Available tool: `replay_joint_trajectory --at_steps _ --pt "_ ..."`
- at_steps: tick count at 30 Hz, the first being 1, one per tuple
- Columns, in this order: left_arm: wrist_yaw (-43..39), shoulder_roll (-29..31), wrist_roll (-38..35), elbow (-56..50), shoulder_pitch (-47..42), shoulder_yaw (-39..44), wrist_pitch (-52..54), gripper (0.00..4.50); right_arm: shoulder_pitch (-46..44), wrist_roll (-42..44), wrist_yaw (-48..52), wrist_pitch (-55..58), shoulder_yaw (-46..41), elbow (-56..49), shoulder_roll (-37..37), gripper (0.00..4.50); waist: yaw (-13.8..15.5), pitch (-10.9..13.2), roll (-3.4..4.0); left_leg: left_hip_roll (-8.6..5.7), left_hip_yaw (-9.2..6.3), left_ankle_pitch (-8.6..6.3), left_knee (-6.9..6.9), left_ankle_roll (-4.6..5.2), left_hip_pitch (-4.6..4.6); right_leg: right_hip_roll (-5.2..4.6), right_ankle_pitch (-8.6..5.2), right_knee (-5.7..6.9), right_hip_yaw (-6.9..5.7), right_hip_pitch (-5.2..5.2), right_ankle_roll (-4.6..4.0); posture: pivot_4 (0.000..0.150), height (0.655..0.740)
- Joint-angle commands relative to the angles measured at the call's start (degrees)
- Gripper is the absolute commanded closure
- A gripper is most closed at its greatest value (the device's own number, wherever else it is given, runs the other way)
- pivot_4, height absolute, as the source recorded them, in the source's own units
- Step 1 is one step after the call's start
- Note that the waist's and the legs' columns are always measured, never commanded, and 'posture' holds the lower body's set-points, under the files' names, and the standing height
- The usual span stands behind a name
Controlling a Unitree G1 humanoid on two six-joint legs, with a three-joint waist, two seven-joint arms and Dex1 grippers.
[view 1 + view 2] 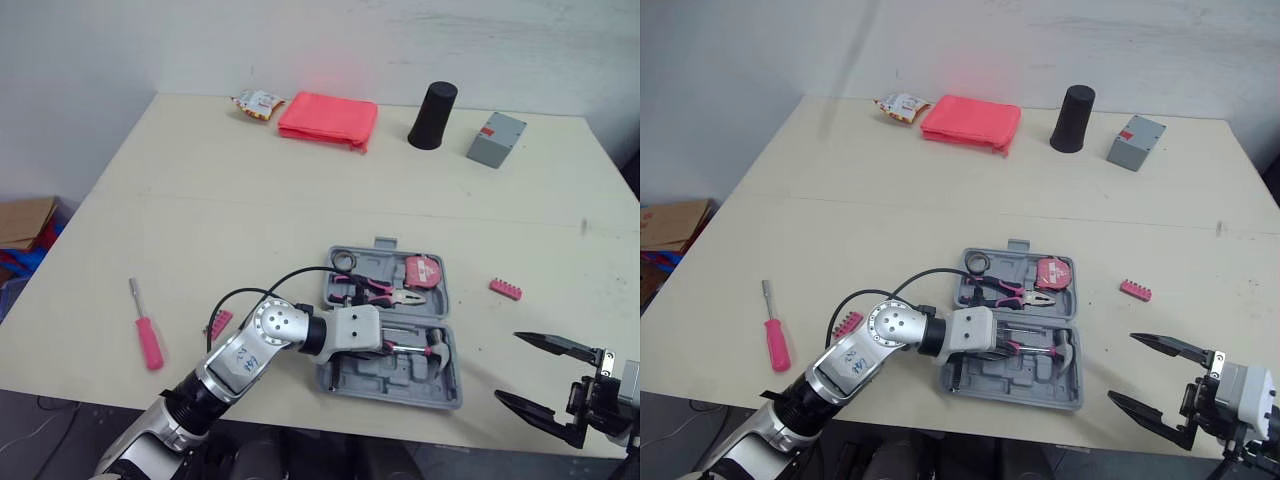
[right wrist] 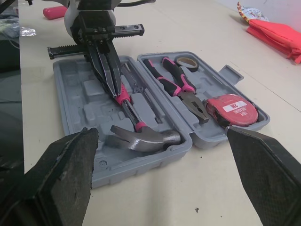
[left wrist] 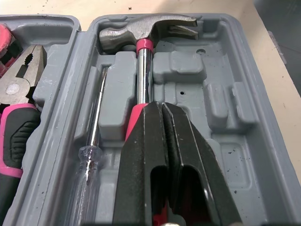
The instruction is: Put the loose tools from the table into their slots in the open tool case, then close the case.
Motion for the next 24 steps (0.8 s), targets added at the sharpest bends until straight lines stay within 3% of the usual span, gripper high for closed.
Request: replay_joint_trajectory --at_steps 1,7,14,17,24 --pt "1.36 0.07 2.21 2.43 1.29 -0.59 1.3 4.46 0.5 0.49 -0.53 -0.67 -0.36 -1.31 0.37 0.0 0.03 -0.01 0.0 0.0 0.0 0.0 0.0 0.01 0.01 -0.01 0.0 0.0 0.0 0.01 0.0 0.15 0.74" --pt "4.33 -3.24 0.56 4.72 2.95 1.12 8.0 4.46 0.46 0.28 -0.95 -0.78 -0.09 -1.49 0.76 0.0 0.09 -0.05 -0.02 -0.03 0.0 -0.05 0.05 0.11 0.0 -0.08 0.07 -0.01 0.0 0.06 0.06 0.15 0.74" --pt "4.58 -0.72 3.03 7.82 5.4 -2.6 13.65 4.46 0.52 0.08 -1.72 -0.68 0.38 -2.13 1.17 0.0 -0.09 -0.48 -0.37 -0.02 -0.02 -0.22 -0.1 0.33 0.24 -0.11 0.08 -0.11 -0.02 0.56 -0.04 0.15 0.74" --pt "5.8 -1.25 3.05 9.35 5.82 -3.06 15.03 4.46 0.51 0.07 -2.04 -0.82 0.57 -2.11 1.1 0.0 -0.12 -1.16 -0.32 -0.04 0.01 -0.32 -0.95 0.13 1.0 -0.18 -0.08 -1.01 -0.05 1.36 -0.96 0.15 0.74" --pt "9.11 -4.04 3.74 14.41 4.48 -5.02 19.93 4.46 0.09 -0.13 -2.83 -0.9 1.09 -2.17 1.17 0.0 0.13 -1.68 -0.42 -0.04 -0.06 -0.24 -0.96 0.27 1.01 -0.21 0.09 -1.33 -0.07 1.53 -1.05 0.15 0.74"
